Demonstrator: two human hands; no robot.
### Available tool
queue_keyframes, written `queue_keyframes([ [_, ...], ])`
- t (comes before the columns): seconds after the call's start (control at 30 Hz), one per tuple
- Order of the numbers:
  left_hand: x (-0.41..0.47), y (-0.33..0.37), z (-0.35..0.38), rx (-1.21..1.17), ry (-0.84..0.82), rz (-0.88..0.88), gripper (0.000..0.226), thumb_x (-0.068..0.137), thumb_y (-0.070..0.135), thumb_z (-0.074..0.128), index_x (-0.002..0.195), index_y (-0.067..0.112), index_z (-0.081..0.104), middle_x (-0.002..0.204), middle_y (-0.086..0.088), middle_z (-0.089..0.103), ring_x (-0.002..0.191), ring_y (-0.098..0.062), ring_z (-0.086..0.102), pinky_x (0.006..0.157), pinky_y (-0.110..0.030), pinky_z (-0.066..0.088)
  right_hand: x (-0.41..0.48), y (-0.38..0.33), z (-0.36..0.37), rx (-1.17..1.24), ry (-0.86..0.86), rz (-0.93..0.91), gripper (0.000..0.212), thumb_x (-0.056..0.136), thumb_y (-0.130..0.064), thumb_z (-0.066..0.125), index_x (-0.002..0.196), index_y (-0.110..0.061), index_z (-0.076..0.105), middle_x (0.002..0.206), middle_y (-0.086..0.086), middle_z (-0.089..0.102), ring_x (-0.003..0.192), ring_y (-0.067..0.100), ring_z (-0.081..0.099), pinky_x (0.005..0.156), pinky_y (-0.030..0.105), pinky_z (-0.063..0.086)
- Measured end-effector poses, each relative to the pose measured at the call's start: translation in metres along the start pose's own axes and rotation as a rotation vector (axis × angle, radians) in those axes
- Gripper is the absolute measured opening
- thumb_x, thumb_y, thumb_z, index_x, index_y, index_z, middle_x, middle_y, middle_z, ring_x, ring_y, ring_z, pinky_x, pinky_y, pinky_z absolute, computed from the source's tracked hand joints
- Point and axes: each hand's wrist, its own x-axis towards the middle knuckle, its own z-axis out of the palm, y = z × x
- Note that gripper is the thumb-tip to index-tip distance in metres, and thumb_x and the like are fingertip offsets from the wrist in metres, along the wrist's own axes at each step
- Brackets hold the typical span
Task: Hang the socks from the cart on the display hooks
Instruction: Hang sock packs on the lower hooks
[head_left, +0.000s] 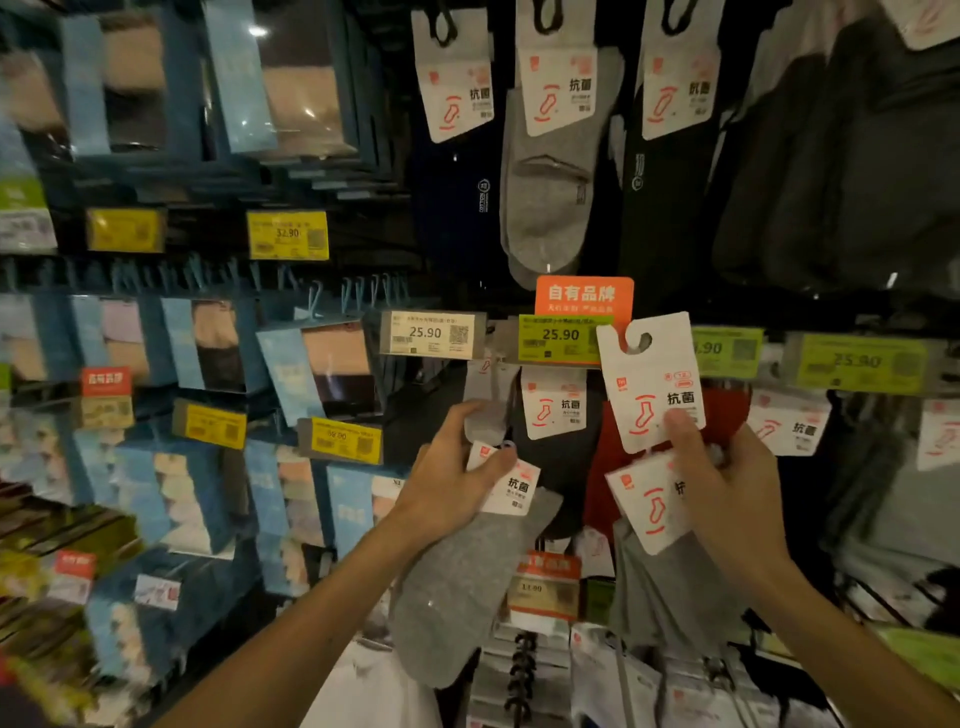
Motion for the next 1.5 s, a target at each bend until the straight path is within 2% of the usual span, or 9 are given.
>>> queue_keyframes([
  [0.23, 0.012, 0.022, -0.013, -0.043, -0.137, 0.121, 0.056, 0.093, 0.029, 0.068, 0.14, 0.041, 0.039, 0.103, 0.004, 0.076, 0.088, -0.008, 0.074, 0.081, -0.041, 0.061, -0.009, -0.008, 0.01, -0.073, 0.07, 0.01, 0.013, 0.096, -0.036, 0.057, 0.089, -0.025, 0.059, 0.08, -0.004, 0.069, 0.062, 0.002, 0.067, 0.06, 0.027, 0.052],
  [0.33, 0.017, 0.039, -0.005, -0.059, -0.172, 0.217, 0.046, 0.095, 0.031, 0.066, 0.133, 0.046, 0.044, 0.106, 0.011, 0.074, 0.091, -0.003, 0.072, 0.08, -0.039, 0.062, -0.012, -0.01, 0.011, -0.078, 0.1, 0.019, 0.015, 0.096, -0.034, 0.057, 0.09, -0.021, 0.059, 0.081, 0.001, 0.069, 0.06, 0.004, 0.066, 0.055, 0.021, 0.052],
  [0.47, 0.016, 0.043, 0.001, -0.071, -0.098, 0.32, 0.039, 0.097, 0.034, 0.063, 0.129, 0.046, 0.045, 0.099, 0.013, 0.074, 0.088, 0.0, 0.071, 0.079, -0.035, 0.061, -0.014, -0.017, 0.004, -0.07, 0.127, 0.017, 0.014, 0.097, -0.03, 0.057, 0.093, -0.017, 0.061, 0.073, -0.008, 0.071, 0.062, 0.003, 0.069, 0.05, 0.015, 0.052],
  [0.63, 0.021, 0.051, 0.002, -0.192, -0.017, 0.379, 0.042, 0.097, 0.025, 0.064, 0.135, 0.031, 0.047, 0.098, 0.018, 0.073, 0.09, 0.0, 0.071, 0.073, -0.018, 0.058, -0.014, -0.025, -0.003, -0.064, 0.153, 0.016, 0.019, 0.095, -0.036, 0.057, 0.096, -0.017, 0.063, 0.081, -0.006, 0.076, 0.068, 0.015, 0.073, 0.056, 0.026, 0.058],
  [0.8, 0.023, 0.055, 0.005, -0.155, 0.043, 0.456, 0.042, 0.097, 0.027, 0.064, 0.125, 0.05, 0.043, 0.094, 0.016, 0.073, 0.087, 0.0, 0.071, 0.072, -0.025, 0.06, -0.016, -0.03, -0.006, -0.044, 0.164, 0.014, 0.016, 0.095, -0.034, 0.058, 0.096, -0.018, 0.062, 0.083, -0.01, 0.076, 0.069, 0.014, 0.073, 0.058, 0.027, 0.059],
  [1.0, 0.028, 0.064, 0.01, -0.099, 0.12, 0.486, 0.045, 0.099, 0.028, 0.06, 0.122, 0.058, 0.036, 0.085, 0.018, 0.07, 0.08, 0.003, 0.069, 0.069, -0.026, 0.06, -0.017, -0.034, -0.008, 0.02, 0.15, 0.036, 0.011, 0.095, -0.029, 0.059, 0.099, -0.021, 0.063, 0.084, -0.013, 0.076, 0.071, 0.011, 0.074, 0.053, 0.018, 0.056],
  [1.17, 0.033, 0.061, 0.021, -0.036, 0.256, 0.471, 0.037, 0.1, 0.033, 0.055, 0.122, 0.057, 0.036, 0.08, 0.009, 0.07, 0.076, -0.001, 0.069, 0.067, -0.038, 0.061, -0.018, -0.035, -0.011, 0.046, 0.149, 0.049, 0.011, 0.096, -0.027, 0.058, 0.099, -0.017, 0.063, 0.08, -0.01, 0.076, 0.067, 0.011, 0.073, 0.051, 0.018, 0.055],
  [1.37, 0.036, 0.06, 0.032, -0.001, 0.213, 0.444, 0.047, 0.1, 0.028, 0.056, 0.129, 0.05, 0.026, 0.081, 0.006, 0.071, 0.073, -0.002, 0.069, 0.062, -0.026, 0.06, -0.017, -0.034, -0.014, 0.034, 0.136, 0.042, 0.015, 0.095, -0.029, 0.058, 0.1, -0.015, 0.062, 0.081, -0.01, 0.076, 0.067, 0.011, 0.073, 0.051, 0.017, 0.054],
  [1.5, 0.04, 0.057, 0.036, 0.063, 0.259, 0.439, 0.052, 0.1, 0.026, 0.057, 0.13, 0.05, 0.022, 0.09, -0.001, 0.073, 0.079, -0.01, 0.071, 0.065, -0.032, 0.06, -0.019, -0.032, -0.017, 0.011, 0.123, 0.022, 0.017, 0.095, -0.03, 0.058, 0.098, -0.014, 0.062, 0.081, -0.007, 0.076, 0.068, 0.012, 0.073, 0.054, 0.02, 0.056],
])
